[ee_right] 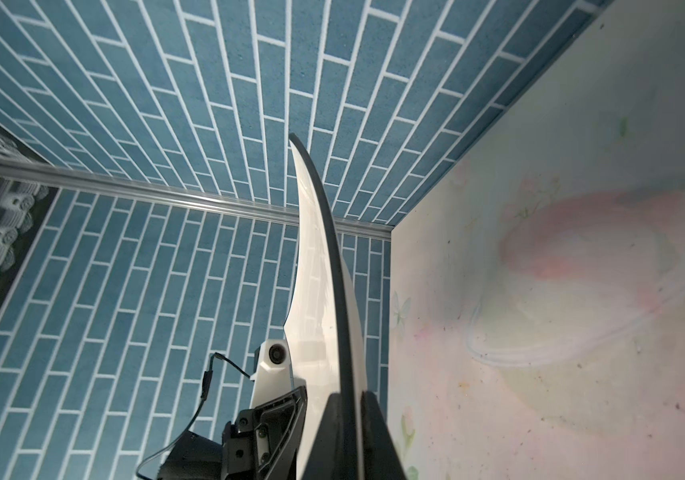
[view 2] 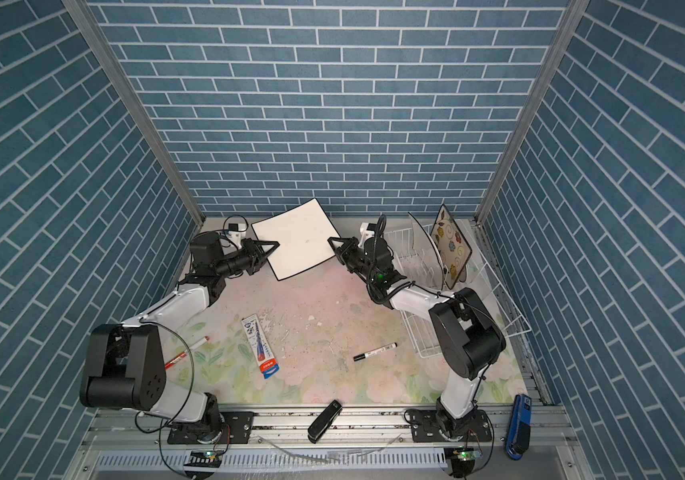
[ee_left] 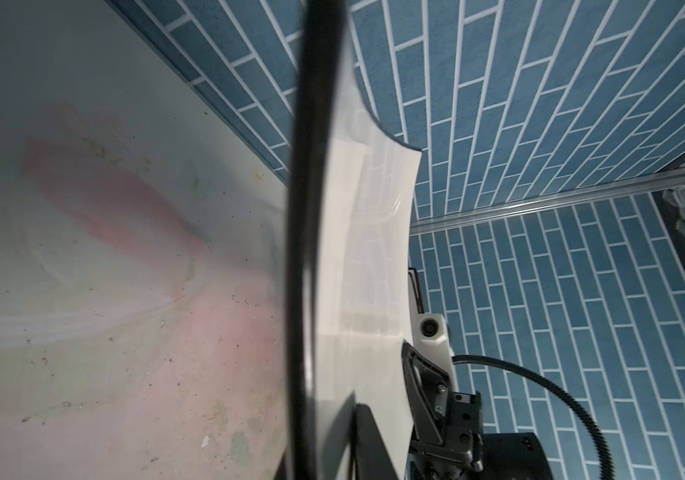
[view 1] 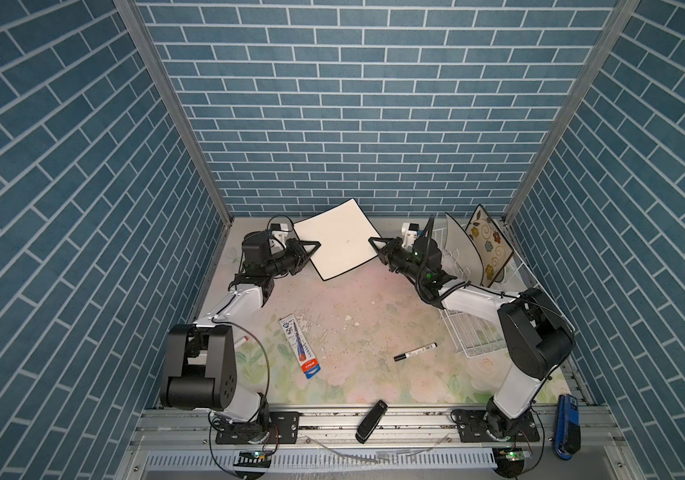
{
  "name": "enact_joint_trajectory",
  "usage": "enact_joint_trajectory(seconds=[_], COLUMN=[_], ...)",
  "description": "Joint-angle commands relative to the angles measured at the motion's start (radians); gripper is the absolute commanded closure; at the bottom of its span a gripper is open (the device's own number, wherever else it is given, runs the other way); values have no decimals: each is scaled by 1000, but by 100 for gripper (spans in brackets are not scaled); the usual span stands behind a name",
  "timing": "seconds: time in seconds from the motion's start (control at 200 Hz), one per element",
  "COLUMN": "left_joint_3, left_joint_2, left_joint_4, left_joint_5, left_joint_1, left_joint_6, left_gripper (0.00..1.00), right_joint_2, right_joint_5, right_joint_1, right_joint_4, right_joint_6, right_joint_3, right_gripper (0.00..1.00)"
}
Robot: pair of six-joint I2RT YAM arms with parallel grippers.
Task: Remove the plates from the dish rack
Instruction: 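Grasp the white plate's edge with the left gripper while the right gripper holds it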
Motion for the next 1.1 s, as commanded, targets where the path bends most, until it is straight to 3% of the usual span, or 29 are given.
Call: enact_joint_trajectory(seconds=[0.0,0.04,0.115,0.185,0.545,1.095], left_joint_3=[5,7,10,8,6,-54], left_joint_2=[-15,-16,-18,-24,-80,-164], left_joint_4=[13,14,13,26,224,226], left_joint_5=[-1,2,-3,-13,-4,-42], left_joint_1=[-5,-5,-5,-4,10,136], left_joint_6=[54,53,45,34,-162,-186], left_gripper=[100,100,100,100,100,100], right_joint_2=[-25,-19,-8,-2,-40,-74], right_joint_5=[-62,-72,-73,-70,-30,-27], right_joint_1=[10,10,7,8,8,3], right_joint_4=[231,247,289,317,299,256], right_joint_6=[53,58,73,90,93,109], right_joint_3=[96,99,93,82,9,-46], right_gripper=[100,100,64,46,2,1])
